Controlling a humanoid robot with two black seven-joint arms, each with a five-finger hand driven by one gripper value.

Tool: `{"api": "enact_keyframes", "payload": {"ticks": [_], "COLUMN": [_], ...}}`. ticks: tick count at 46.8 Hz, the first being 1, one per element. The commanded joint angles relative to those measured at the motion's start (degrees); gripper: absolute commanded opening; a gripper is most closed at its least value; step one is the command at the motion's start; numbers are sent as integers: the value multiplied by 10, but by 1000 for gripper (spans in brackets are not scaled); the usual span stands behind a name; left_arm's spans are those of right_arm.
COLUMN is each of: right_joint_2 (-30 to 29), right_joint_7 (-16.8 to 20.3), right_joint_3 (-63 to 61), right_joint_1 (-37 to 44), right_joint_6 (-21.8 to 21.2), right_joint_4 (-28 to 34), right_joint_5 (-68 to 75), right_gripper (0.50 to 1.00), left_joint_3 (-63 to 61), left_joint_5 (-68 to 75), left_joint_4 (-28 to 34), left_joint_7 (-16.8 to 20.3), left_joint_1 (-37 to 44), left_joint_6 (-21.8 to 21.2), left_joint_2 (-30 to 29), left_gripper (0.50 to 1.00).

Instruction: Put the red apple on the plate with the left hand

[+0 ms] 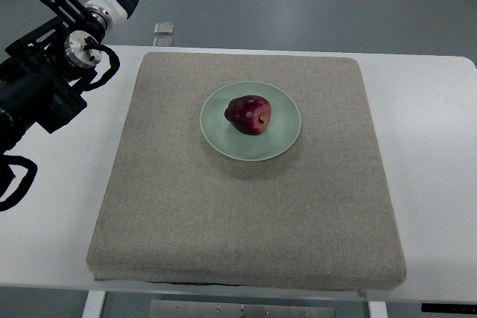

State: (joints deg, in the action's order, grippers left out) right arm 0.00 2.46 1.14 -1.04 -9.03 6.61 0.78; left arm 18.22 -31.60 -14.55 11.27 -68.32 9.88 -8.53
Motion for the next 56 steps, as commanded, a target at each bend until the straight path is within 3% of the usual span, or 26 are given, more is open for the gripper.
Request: {"api": "enact_keyframes", "payload": {"ticks": [1,15,24,56], "right_joint_2": [0,0,0,0], "right_joint_7": [0,0,0,0], "right_joint_3": [0,0,0,0], "right_joint_1": [0,0,0,0], "right_joint_6": [0,0,0,0], "right_joint_4": [1,0,1,0], "right_joint_5": [-1,0,0,0], "right_gripper": [932,930,930,930], "left_joint_3": [10,18,19,16], "left_joint_5": [-19,-75,-77,-66], "left_joint_4": [12,26,41,43], "left_joint_7": [0,0,2,11], "left_joint_1": [6,27,35,55], "left_joint_6": [18,32,81,88], "left_joint_2": [6,25,25,19], "left_gripper": [992,992,992,992]}}
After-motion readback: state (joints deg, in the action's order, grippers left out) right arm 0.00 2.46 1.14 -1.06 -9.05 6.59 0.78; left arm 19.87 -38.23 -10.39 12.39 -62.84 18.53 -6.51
